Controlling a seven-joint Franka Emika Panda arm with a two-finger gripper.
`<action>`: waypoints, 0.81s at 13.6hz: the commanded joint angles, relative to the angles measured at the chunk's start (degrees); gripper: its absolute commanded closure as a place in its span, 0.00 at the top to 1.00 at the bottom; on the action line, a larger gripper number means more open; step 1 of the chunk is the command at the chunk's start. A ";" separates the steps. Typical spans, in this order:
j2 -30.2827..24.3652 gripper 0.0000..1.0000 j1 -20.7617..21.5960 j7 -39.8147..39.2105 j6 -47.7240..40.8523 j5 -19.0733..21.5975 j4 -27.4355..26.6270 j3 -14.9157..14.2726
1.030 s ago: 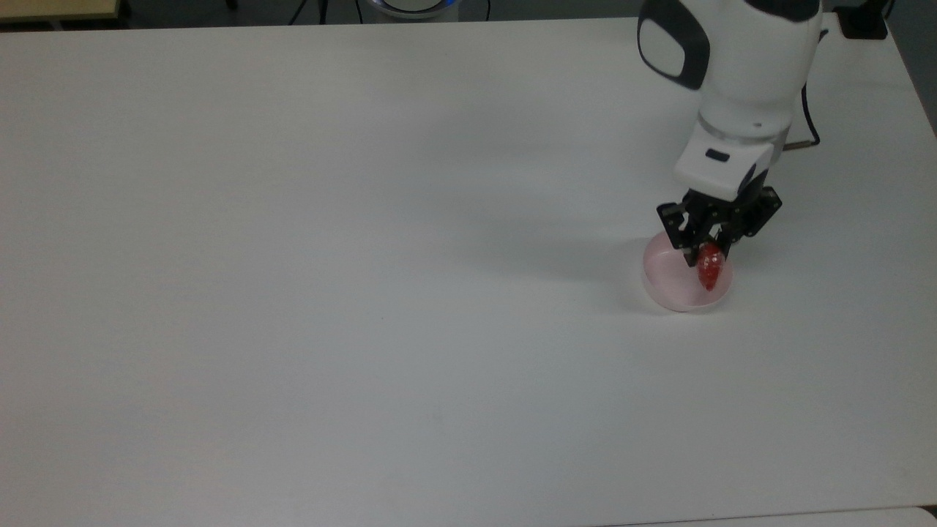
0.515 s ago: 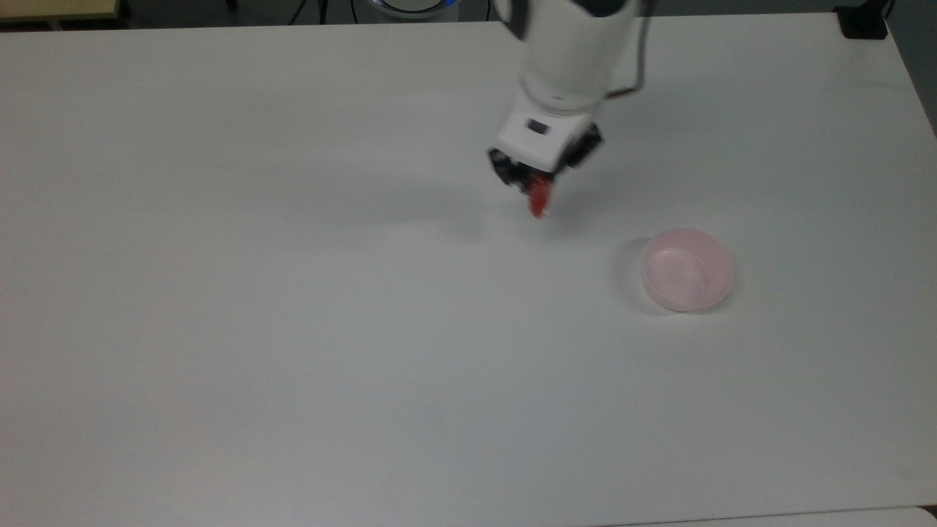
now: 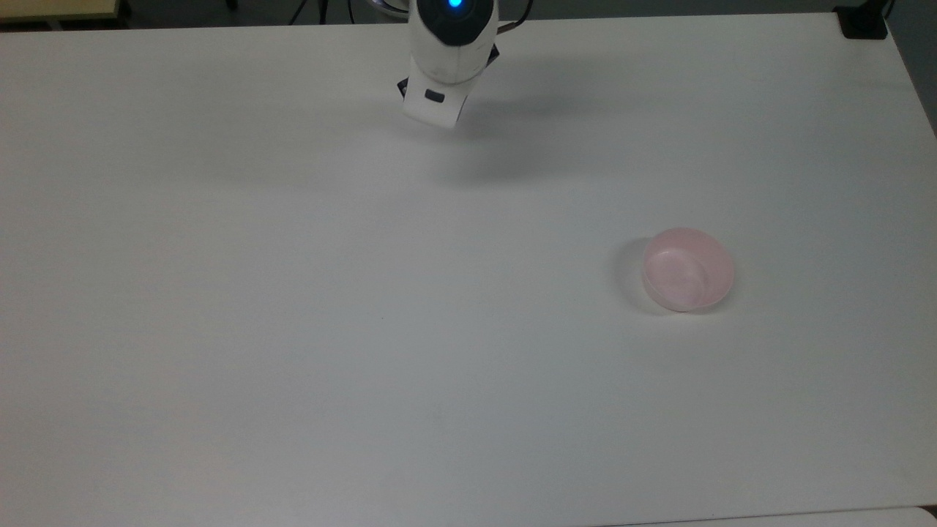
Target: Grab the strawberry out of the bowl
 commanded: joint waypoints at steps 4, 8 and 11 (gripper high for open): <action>2.83 0.30 -3.80 -2.33 0.59 -3.12 -3.68 -0.72; 4.06 0.52 -4.15 -1.90 1.47 -3.40 -3.69 -0.72; 4.33 1.00 -4.15 -0.67 2.00 -3.31 -3.34 -0.72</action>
